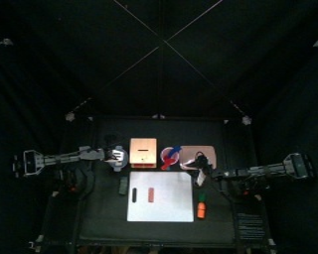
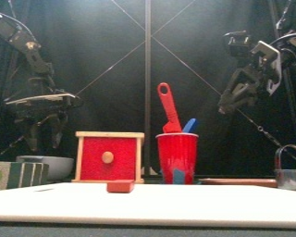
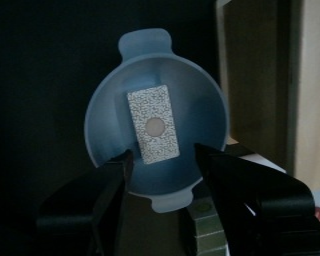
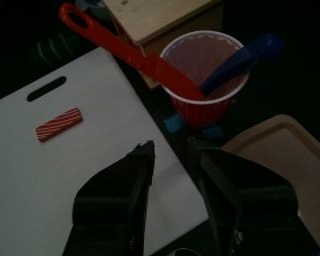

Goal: Grab rice

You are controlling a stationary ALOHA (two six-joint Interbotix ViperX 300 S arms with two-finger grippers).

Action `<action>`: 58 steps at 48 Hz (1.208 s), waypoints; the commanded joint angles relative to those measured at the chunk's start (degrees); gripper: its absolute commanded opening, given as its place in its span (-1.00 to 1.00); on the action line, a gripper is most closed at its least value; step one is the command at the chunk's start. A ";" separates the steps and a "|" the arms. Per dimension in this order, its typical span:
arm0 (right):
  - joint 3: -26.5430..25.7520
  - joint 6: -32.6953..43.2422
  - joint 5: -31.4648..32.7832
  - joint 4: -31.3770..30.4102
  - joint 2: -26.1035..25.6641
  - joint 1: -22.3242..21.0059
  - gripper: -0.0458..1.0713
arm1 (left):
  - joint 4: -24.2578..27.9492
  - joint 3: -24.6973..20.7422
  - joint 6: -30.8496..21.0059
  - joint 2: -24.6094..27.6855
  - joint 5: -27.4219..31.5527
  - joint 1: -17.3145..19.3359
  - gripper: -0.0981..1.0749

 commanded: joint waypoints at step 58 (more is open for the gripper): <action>0.70 0.00 0.00 0.26 -0.53 -0.09 0.38 | 4.31 -4.31 -3.34 16.00 -0.70 0.18 0.68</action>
